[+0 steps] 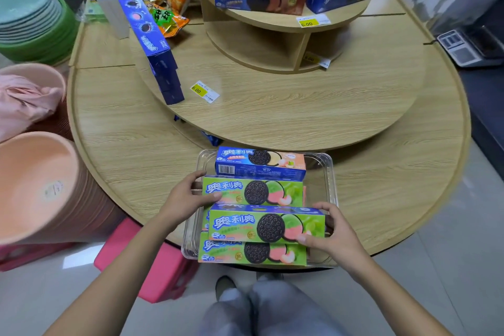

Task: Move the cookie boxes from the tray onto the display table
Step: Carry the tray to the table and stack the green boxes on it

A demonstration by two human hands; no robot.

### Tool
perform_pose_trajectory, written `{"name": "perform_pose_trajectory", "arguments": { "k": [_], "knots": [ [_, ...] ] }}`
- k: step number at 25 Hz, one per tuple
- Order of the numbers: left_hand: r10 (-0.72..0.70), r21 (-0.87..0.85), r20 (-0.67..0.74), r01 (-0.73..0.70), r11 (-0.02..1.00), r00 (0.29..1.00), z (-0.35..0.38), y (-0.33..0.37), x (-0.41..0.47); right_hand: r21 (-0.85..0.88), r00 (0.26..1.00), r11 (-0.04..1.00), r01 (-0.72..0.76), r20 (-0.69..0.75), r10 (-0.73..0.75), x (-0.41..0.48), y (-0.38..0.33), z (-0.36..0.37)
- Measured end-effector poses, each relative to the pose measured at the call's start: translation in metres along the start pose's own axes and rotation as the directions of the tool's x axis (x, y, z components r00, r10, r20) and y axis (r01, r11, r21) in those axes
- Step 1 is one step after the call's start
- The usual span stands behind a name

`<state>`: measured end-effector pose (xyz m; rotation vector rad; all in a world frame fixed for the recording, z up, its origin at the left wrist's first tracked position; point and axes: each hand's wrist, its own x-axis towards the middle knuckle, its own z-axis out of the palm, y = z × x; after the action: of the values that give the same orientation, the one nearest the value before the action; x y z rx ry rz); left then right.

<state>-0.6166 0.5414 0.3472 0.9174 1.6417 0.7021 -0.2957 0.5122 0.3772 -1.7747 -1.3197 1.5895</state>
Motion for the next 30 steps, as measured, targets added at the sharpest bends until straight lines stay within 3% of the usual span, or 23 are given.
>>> {"name": "perform_pose_trajectory", "arguments": {
  "k": [3,9,14,20,24,30],
  "knots": [
    [0.014,-0.021,0.033,-0.013,1.0,0.999,-0.014,0.005,0.004,0.008,1.0,1.0,0.009,0.029,-0.009,-0.002,-0.005,-0.007],
    [0.114,0.029,-0.072,-0.112,0.993,0.991,-0.03,0.017,0.0,-0.069,0.99,0.996,0.051,0.134,-0.042,-0.002,-0.032,-0.027],
    [0.19,-0.068,-0.122,-0.199,0.978,0.974,-0.022,0.055,0.01,0.015,0.973,0.973,0.229,0.001,-0.229,-0.016,-0.083,-0.062],
    [0.235,-0.132,-0.158,-0.257,0.957,0.959,-0.006,0.1,0.071,0.099,0.867,0.882,0.46,-0.267,-0.422,0.041,-0.149,-0.09],
    [0.267,-0.088,-0.14,-0.28,0.956,0.954,0.01,0.108,0.11,0.106,0.864,0.882,0.459,-0.284,-0.416,0.11,-0.156,-0.08],
    [0.31,0.08,-0.083,-0.303,0.95,0.947,0.008,0.101,0.131,0.041,0.919,0.927,0.373,-0.155,-0.363,0.174,-0.132,-0.057]
  ]
}}
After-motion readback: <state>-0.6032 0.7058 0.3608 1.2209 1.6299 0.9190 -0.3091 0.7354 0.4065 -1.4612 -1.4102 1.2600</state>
